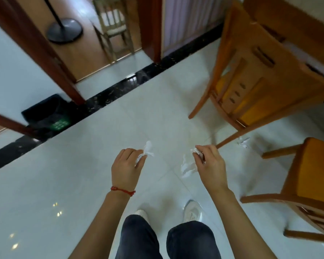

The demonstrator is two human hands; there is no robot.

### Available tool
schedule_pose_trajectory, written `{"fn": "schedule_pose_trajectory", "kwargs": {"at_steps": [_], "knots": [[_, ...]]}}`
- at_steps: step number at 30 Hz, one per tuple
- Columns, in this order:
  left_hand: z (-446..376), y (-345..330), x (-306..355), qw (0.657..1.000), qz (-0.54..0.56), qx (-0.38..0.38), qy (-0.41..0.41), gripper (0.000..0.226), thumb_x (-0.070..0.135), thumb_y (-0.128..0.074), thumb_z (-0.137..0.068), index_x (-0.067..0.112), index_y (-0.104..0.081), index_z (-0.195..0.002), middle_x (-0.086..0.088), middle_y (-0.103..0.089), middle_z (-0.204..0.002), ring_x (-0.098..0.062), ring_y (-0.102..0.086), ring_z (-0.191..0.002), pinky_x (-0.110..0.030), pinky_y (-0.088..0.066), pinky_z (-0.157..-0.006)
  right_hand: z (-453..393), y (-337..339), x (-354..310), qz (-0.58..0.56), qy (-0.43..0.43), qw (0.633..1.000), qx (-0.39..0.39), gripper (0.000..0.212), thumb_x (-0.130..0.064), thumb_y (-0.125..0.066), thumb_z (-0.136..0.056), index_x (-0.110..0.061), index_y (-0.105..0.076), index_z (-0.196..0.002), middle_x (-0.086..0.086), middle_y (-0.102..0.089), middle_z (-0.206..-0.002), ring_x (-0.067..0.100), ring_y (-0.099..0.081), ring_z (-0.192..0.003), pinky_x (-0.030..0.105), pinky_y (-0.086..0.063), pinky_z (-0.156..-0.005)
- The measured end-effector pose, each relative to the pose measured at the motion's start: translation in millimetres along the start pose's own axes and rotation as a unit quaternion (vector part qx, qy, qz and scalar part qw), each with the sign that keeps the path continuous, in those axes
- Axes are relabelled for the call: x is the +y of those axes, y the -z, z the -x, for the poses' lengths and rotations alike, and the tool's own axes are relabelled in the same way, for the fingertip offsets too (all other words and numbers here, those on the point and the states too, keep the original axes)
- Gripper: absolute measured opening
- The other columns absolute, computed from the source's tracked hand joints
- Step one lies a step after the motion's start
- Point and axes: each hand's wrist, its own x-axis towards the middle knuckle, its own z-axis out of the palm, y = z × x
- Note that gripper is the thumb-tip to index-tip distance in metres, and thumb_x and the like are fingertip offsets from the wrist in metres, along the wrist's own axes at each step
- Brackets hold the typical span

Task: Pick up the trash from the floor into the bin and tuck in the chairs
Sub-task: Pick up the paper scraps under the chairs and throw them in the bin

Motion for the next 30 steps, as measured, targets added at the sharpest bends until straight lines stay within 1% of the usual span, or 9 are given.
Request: {"fn": "schedule_pose_trajectory", "kwargs": {"at_steps": [4, 7, 9, 13, 18, 21, 25, 27, 30], "knots": [[14.9, 70.1, -64.6, 0.998, -0.034, 0.042, 0.041, 0.062, 0.048, -0.03, -0.095, 0.003, -0.07, -0.08, -0.009, -0.066, -0.07, -0.025, -0.06, -0.063, -0.024, -0.046, -0.064, -14.0, -47.8, -83.2, -0.036, 0.048, 0.997, -0.055, 0.016, -0.003, -0.069, -0.079, -0.006, -0.066, -0.094, 0.005, -0.059, -0.086, 0.011, -0.052, -0.066, 0.026, -0.05, -0.059], [23.9, 109.0, -104.5, 0.993, -0.054, 0.075, 0.077, 0.057, 0.044, -0.034, -0.095, 0.002, -0.07, -0.08, -0.011, -0.067, -0.071, -0.026, -0.062, -0.064, -0.033, -0.051, -0.073, -29.6, -76.8, -135.9, -0.049, 0.087, 0.991, -0.088, 0.014, -0.003, -0.068, -0.08, -0.007, -0.066, -0.094, 0.001, -0.056, -0.086, 0.009, -0.05, -0.065, 0.023, -0.046, -0.059], [28.3, 129.6, -127.2, 0.987, -0.075, 0.105, 0.101, 0.051, 0.04, -0.039, -0.093, 0.001, -0.07, -0.079, -0.011, -0.067, -0.071, -0.026, -0.061, -0.064, -0.03, -0.048, -0.076, -41.1, -94.1, -166.2, -0.065, 0.111, 0.986, -0.11, 0.014, -0.004, -0.066, -0.082, -0.008, -0.066, -0.095, -0.005, -0.052, -0.087, 0.008, -0.051, -0.069, 0.022, -0.045, -0.063], [20.7, 158.1, -166.2, 0.97, -0.11, 0.155, 0.151, 0.029, 0.026, -0.053, -0.084, 0.003, -0.07, -0.078, -0.009, -0.066, -0.07, -0.022, -0.058, -0.066, -0.028, -0.051, -0.066, -72.7, -131.7, -214.5, -0.065, 0.176, 0.971, -0.145, 0.015, -0.001, -0.065, -0.082, -0.005, -0.066, -0.096, 0.003, -0.057, -0.088, 0.013, -0.053, -0.067, 0.022, -0.042, -0.061], [-23.8, 180.4, -217.0, 0.956, -0.127, 0.196, 0.176, 0.027, 0.024, -0.055, -0.082, 0.002, -0.07, -0.079, -0.01, -0.066, -0.07, -0.025, -0.059, -0.062, -0.029, -0.051, -0.062, -126.3, -187.5, -266.5, -0.081, 0.234, 0.956, -0.16, 0.016, -0.001, -0.066, -0.08, -0.003, -0.066, -0.096, 0.008, -0.06, -0.088, 0.01, -0.052, -0.066, 0.011, -0.04, -0.063], [-61.8, 194.8, -245.2, 0.947, -0.148, 0.214, 0.189, 0.024, 0.022, -0.056, -0.082, 0.002, -0.07, -0.078, -0.01, -0.066, -0.069, -0.023, -0.058, -0.063, -0.027, -0.05, -0.063, -164.2, -221.4, -296.5, -0.103, 0.261, 0.945, -0.168, 0.016, -0.001, -0.068, -0.079, -0.001, -0.066, -0.095, 0.01, -0.062, -0.087, 0.012, -0.055, -0.068, 0.017, -0.047, -0.063], [-104.8, 219.6, -275.1, 0.935, -0.167, 0.234, 0.206, 0.012, 0.011, -0.072, -0.075, 0.0, -0.069, -0.076, -0.011, -0.065, -0.067, -0.024, -0.059, -0.06, -0.023, -0.046, -0.062, -210.4, -257.3, -337.9, -0.111, 0.286, 0.932, -0.193, 0.018, 0.0, -0.069, -0.078, 0.0, -0.066, -0.096, 0.012, -0.062, -0.087, 0.016, -0.06, -0.068, 0.018, -0.048, -0.067], [-119.6, 231.6, -294.1, 0.932, -0.172, 0.238, 0.214, 0.014, 0.013, -0.071, -0.076, -0.001, -0.069, -0.077, -0.013, -0.065, -0.068, -0.026, -0.059, -0.058, -0.025, -0.048, -0.06, -230.3, -275.7, -359.0, -0.116, 0.293, 0.926, -0.206, 0.018, 0.001, -0.068, -0.078, 0.0, -0.066, -0.095, 0.013, -0.062, -0.087, 0.017, -0.06, -0.067, 0.019, -0.048, -0.066], [-130.6, 246.9, -326.5, 0.927, -0.176, 0.245, 0.221, 0.024, 0.021, -0.058, -0.082, 0.0, -0.069, -0.079, -0.012, -0.065, -0.069, -0.024, -0.058, -0.06, -0.027, -0.05, -0.056, -251.0, -301.9, -389.0, -0.112, 0.305, 0.921, -0.217, 0.017, 0.002, -0.069, -0.077, 0.0, -0.066, -0.094, 0.012, -0.061, -0.085, 0.013, -0.055, -0.064, 0.019, -0.045, -0.062]]}}
